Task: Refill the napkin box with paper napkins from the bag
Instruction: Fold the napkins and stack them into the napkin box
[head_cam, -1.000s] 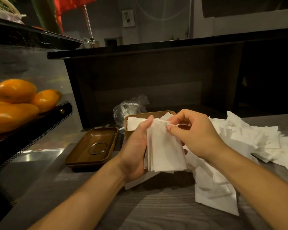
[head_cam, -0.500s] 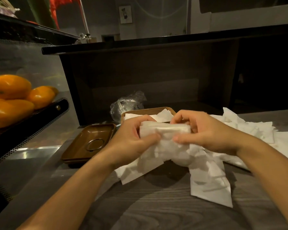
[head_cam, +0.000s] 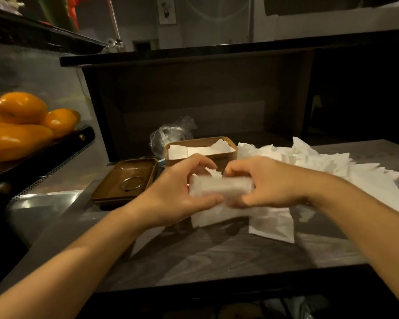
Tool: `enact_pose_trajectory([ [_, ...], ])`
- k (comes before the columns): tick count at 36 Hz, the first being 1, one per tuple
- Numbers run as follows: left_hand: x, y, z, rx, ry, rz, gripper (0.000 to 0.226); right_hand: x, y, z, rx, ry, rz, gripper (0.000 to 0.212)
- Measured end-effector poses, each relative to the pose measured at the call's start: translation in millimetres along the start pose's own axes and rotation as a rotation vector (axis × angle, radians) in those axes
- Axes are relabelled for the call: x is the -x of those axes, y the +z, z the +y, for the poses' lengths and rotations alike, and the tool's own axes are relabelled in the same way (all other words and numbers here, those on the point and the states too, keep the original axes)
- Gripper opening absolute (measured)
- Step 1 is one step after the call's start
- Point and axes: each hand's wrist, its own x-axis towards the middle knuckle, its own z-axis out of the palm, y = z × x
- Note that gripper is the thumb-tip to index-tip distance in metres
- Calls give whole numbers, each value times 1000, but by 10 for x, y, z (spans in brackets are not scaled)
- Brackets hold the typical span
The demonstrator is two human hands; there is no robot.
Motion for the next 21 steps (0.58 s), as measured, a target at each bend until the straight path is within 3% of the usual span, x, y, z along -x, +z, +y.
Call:
enact_pose_trajectory([
  [4,170,78,-20,-51,-39,-20,61,39,132,-16,65,98,-53,60],
  [6,185,112,-19,-127,-20,-50,52,39,182,-25,70,110,-54,54],
  [8,176,126,12,-154,3,-95,39,44,195,-37,74,66,-22,32],
  [11,143,83,82,-102,12,-55,39,67,129,-59,-4,19,38,18],
  [13,128,42,86,-80,-13,-29,48,74,87,-57,-15,19,31,24],
  [16,127,57,65,-101,-108,-116,57,75,100,-21,52,44,-8,42],
  [21,98,130,66,-124,-165,-123,45,80,131,78,-43,67,-7,30],
])
